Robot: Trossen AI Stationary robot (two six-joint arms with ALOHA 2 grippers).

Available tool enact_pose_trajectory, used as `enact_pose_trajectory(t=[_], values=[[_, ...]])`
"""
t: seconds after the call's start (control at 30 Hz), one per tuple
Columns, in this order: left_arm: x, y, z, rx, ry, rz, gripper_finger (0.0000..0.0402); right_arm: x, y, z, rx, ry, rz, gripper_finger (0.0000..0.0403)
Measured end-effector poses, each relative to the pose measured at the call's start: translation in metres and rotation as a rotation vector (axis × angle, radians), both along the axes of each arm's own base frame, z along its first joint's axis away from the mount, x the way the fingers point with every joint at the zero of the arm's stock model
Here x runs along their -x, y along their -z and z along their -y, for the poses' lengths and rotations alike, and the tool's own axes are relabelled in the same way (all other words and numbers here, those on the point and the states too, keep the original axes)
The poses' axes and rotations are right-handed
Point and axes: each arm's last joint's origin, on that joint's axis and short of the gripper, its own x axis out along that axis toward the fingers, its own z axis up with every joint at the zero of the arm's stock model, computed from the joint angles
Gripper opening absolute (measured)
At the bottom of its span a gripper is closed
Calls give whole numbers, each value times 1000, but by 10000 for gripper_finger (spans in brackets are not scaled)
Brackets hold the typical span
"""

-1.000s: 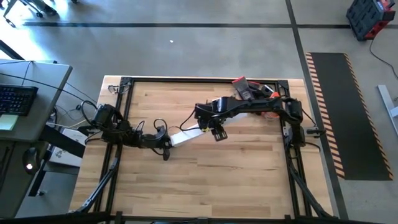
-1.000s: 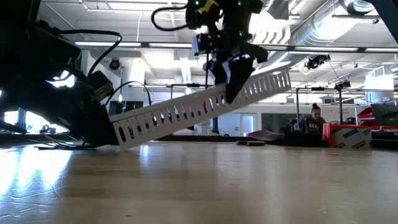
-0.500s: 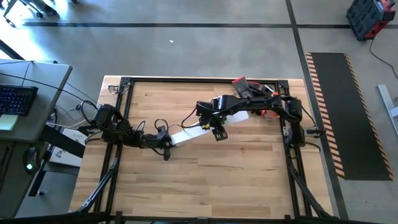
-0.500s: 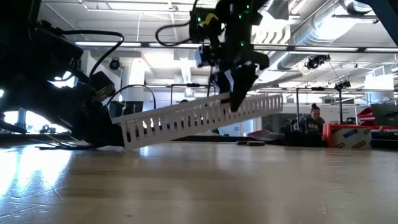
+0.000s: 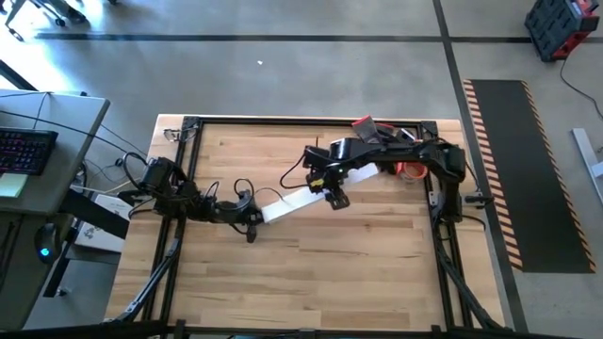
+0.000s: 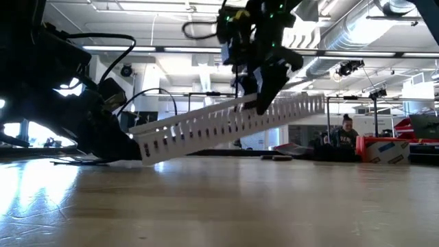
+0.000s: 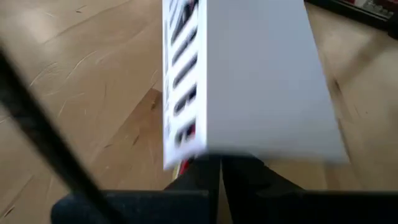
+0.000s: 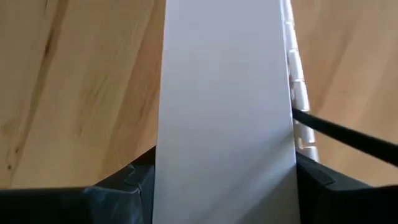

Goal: Ziptie cables
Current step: Close the white cable duct

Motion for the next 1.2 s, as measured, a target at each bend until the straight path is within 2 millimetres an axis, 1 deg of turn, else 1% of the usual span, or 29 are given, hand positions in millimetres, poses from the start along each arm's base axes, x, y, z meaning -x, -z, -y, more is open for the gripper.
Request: enact_pose_trajectory(t=[0.17,0.23,0.33,0.43,0.6,0.67,0.73,0.87,1.0,1.13,1.2], values=[[0,0,0,-1,2,-2,0,10,-25,2,84,-10,60,201],[0,0,0,-1,2,-2,0,12,-30,4,101,-3,73,201],[1,0,0,-5,4,-4,0,12,-30,7,69,16,82,201],[6,-2,3,-22,57,-12,0,16,-17,6,11,36,59,201],[22,-15,4,73,102,23,0,26,19,3,-52,87,-8,201],[29,-18,2,97,94,11,0,28,32,0,-124,98,12,201],[31,-22,2,106,88,7,0,29,43,-2,-187,110,43,201],[32,-31,0,98,89,38,1,30,58,-9,-203,119,81,201],[29,-42,-1,-5,132,113,13,33,66,-14,-210,116,86,201],[23,-51,1,-199,241,154,52,37,72,-16,-221,118,68,201],[19,-52,5,-299,327,132,77,40,75,-14,-231,128,55,201]])
